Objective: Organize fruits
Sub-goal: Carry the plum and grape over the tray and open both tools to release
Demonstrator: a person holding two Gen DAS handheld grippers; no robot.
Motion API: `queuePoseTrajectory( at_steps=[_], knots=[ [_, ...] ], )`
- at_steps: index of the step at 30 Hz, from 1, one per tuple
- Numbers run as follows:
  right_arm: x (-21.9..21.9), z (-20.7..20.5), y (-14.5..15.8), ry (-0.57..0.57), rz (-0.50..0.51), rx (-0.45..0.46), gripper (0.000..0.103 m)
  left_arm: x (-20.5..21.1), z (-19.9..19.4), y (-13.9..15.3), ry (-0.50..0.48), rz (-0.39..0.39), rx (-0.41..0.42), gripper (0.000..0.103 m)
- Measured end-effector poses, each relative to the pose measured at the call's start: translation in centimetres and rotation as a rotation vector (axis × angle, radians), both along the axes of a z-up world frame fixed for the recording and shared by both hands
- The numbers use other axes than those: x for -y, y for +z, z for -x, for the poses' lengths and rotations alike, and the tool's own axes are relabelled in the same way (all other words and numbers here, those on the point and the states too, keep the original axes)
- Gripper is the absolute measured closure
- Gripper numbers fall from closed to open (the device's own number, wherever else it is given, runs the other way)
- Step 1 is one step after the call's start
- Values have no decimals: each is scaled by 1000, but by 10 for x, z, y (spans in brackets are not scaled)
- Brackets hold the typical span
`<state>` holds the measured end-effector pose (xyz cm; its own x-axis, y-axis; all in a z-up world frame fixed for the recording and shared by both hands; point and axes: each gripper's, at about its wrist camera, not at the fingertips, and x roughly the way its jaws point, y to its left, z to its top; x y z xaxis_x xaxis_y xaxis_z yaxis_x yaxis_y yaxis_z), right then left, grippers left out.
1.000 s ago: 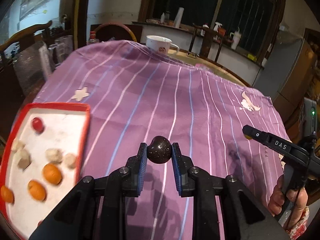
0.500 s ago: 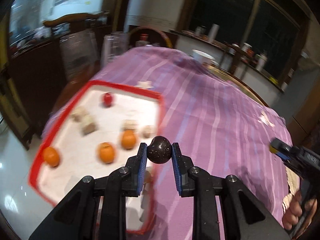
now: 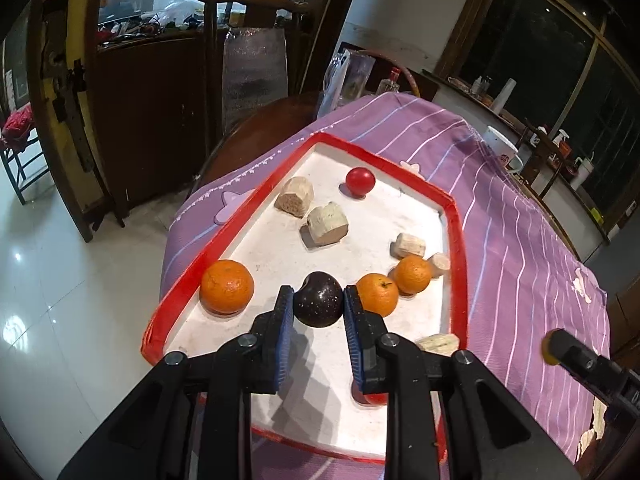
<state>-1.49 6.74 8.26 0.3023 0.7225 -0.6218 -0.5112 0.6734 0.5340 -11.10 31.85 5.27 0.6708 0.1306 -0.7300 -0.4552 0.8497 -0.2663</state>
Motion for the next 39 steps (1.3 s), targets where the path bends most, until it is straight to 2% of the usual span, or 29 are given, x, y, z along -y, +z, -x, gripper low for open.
queuePoseTrajectory(
  at_steps=[7, 12, 18, 22, 25, 31, 39],
  knots=[
    [-56, 23, -17, 97, 89, 50, 75, 1, -10, -13, -13, -24, -27, 79],
    [-82, 46, -26, 153, 207, 152, 75, -7, -14, -21, -2, 4, -37, 79],
    [-96, 71, -30, 169, 325, 293, 75, -5, -15, -22, -18, 19, -32, 77],
    [-101, 76, -32, 169, 370, 342, 75, -6, -11, -18, -11, 15, -15, 57],
    [-101, 73, -35, 164, 383, 327, 74, -8, -5, -11, -2, 20, 9, 44],
    [-93, 72, -34, 144, 362, 285, 74, -5, 3, 2, 9, -7, 33, 32],
    [-82, 78, -25, 111, 344, 299, 65, 7, 11, 13, -6, -26, 45, 27]
  ],
)
